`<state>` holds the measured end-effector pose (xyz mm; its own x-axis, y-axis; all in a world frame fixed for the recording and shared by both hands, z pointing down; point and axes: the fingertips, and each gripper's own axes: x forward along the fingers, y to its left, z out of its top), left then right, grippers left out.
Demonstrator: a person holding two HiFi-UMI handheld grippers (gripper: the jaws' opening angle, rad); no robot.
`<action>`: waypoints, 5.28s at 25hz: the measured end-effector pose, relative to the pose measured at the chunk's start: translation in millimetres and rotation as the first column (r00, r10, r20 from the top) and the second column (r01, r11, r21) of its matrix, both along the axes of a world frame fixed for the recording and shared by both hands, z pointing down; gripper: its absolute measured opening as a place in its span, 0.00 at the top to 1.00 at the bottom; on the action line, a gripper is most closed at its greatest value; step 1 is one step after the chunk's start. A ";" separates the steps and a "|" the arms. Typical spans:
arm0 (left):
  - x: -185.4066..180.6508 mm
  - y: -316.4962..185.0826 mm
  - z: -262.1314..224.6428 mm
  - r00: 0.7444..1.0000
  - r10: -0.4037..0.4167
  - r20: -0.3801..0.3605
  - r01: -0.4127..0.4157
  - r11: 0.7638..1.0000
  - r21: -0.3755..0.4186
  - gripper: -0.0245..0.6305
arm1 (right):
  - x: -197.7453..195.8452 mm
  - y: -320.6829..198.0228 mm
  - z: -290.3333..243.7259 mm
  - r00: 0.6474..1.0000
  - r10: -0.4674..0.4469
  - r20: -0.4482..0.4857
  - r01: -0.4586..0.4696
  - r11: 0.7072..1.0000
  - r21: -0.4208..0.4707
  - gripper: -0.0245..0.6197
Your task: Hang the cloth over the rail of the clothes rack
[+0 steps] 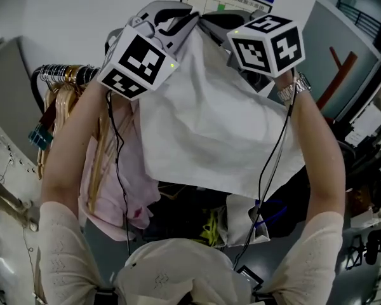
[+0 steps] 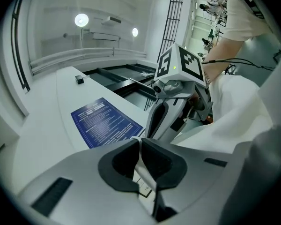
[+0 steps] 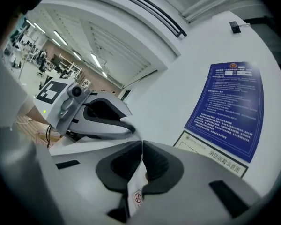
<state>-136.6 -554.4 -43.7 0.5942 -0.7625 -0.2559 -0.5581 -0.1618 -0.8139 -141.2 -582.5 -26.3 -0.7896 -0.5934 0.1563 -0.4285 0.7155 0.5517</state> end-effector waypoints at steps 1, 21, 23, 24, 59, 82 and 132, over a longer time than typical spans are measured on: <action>0.1 -1.1 1.9 1.000 -0.002 0.006 0.002 1.000 -0.009 0.93 | -0.1 -2.1 0.9 1.000 0.007 0.007 -0.007 1.000 -0.011 0.92; -73.7 88.2 -11.3 0.981 -0.088 -0.172 0.084 0.996 -0.031 0.93 | 3.2 -27.6 -10.0 0.974 0.153 0.167 -0.148 0.988 -0.044 0.91; -70.1 100.4 8.7 0.982 -0.105 -0.157 0.103 0.994 -0.025 0.93 | 7.7 -21.5 -23.3 0.963 0.146 0.225 -0.143 0.989 -0.031 0.91; -69.7 106.0 15.7 0.978 -0.108 -0.180 0.107 0.994 -0.016 0.93 | 11.6 -16.7 -30.9 0.954 0.143 0.265 -0.140 0.990 -0.031 0.91; -103.6 85.4 199.7 0.731 -0.281 -0.622 -0.058 0.882 -0.467 0.81 | 294.0 169.7 165.7 0.694 0.475 0.541 -0.417 0.878 -0.236 0.77; -120.0 92.6 135.2 0.778 -0.309 -0.547 0.109 0.924 -0.367 0.94 | 270.8 173.8 154.2 0.686 0.405 0.604 -0.375 0.909 -0.184 0.92; 54.5 227.8 461.2 0.714 -0.196 -0.672 -0.391 0.684 -0.615 0.94 | 158.0 263.5 433.5 0.748 0.421 0.513 -0.181 0.873 -0.453 0.92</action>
